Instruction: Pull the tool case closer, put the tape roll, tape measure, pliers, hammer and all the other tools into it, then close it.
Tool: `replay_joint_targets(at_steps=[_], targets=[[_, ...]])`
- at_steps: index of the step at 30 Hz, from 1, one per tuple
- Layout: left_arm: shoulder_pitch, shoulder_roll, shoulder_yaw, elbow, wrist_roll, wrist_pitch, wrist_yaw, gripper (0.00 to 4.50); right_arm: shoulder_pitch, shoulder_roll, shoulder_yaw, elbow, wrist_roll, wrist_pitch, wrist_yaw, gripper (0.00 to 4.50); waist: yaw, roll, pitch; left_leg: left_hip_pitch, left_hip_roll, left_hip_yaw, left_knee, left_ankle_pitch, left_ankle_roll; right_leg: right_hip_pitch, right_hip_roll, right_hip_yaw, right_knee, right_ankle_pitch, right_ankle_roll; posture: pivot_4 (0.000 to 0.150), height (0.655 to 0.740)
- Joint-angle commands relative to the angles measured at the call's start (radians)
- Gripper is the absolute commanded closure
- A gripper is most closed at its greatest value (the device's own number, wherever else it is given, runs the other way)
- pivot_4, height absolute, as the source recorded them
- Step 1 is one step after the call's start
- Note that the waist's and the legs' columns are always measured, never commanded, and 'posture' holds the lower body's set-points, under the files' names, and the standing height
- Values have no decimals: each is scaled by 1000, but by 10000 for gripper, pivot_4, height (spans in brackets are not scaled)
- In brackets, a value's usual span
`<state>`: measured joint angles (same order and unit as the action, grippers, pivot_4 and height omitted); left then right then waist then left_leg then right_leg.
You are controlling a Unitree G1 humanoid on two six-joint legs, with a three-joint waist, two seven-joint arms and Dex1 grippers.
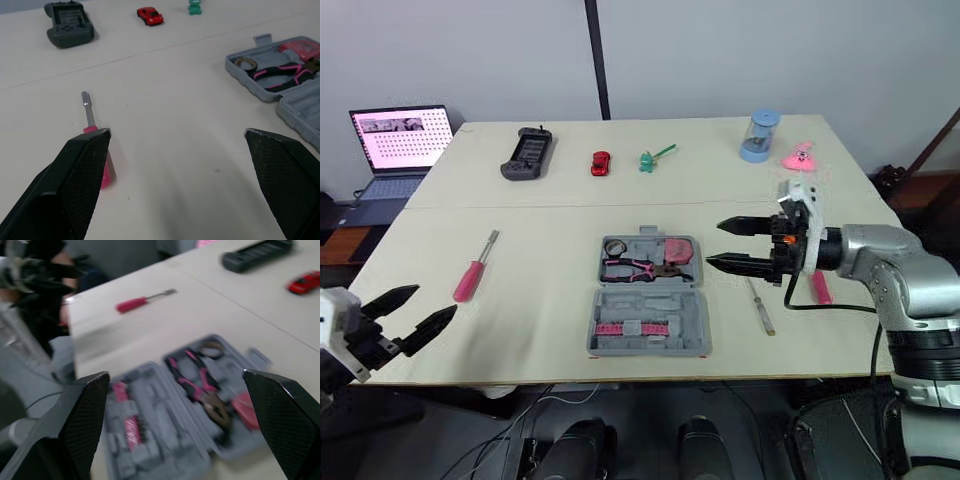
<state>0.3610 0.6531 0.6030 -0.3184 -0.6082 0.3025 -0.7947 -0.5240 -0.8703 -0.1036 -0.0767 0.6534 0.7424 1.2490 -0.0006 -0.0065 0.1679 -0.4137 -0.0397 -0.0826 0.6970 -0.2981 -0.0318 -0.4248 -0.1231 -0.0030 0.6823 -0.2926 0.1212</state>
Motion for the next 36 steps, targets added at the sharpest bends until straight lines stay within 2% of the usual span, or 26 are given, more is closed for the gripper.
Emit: replay_joint_targets(at_steps=[1,4,7,10,12,17,19,21,25,31,33,36], targets=[[-1,20,10,-134,-90,60,-5,0,-37,-25,23,-101,51,63,19,132,6,-1,0,-1,0,0,0,0,0,0,0,0,0,0,0,1500,6753],[-46,77,6,-185,-161,129,-34,0,-7,-49,13,-146,65,88,15,132,16,-2,1,-1,0,0,1,0,0,0,0,0,0,0,-1,1500,6753],[-139,213,-69,-202,-197,199,-135,0,56,-74,-16,-194,27,76,-42,132,20,-2,1,-2,-1,-1,2,0,0,0,0,-1,-1,0,-1,1500,6753],[-347,317,-175,-147,-245,266,-204,0,210,-118,-119,-285,7,59,-93,132,22,-2,2,-3,-1,-1,2,0,0,0,2,-1,-1,0,-1,1500,6753],[-475,346,-255,-115,-243,295,-233,0,322,-137,-185,-327,-33,39,-135,132,14,-2,2,-4,-1,-1,2,0,0,-1,3,-2,-2,0,0,1500,6753],[-778,309,-479,-54,-198,337,-283,0,606,-107,-419,-439,-67,65,-227,132,8,-1,3,-4,-1,0,1,0,1,-1,4,-1,-1,2,4,1500,6753],[-874,274,-564,11,-133,288,-340,0,725,-60,-516,-505,-59,92,-259,132,3,-2,4,-2,-1,1,1,0,1,-1,5,-1,0,2,4,1500,6753],[-942,252,-631,89,-62,234,-402,0,827,-4,-588,-553,-69,110,-301,132,9,-3,4,-1,-1,1,0,0,1,0,7,-1,1,2,3,1500,6753],[-1029,194,-687,189,-10,196,-469,0,971,99,-661,-607,-99,102,-383,132,9,-4,5,0,0,0,1,0,1,2,9,-1,1,2,3,1500,6753],[-1068,151,-706,248,40,169,-520,0,1019,163,-645,-672,-86,107,-465,132,2,-4,5,1,0,1,1,0,1,2,9,0,1,2,3,1500,6753],[-1062,142,-697,257,55,157,-515,0,1012,150,-598,-673,-128,85,-497,132,2,-4,5,1,0,1,1,0,1,2,9,0,1,2,3,1500,6753],[-1019,143,-692,234,85,132,-499,0,920,144,-482,-654,-169,87,-583,132,-1,-5,5,2,0,0,1,0,1,3,9,0,1,2,3,1500,6753]])
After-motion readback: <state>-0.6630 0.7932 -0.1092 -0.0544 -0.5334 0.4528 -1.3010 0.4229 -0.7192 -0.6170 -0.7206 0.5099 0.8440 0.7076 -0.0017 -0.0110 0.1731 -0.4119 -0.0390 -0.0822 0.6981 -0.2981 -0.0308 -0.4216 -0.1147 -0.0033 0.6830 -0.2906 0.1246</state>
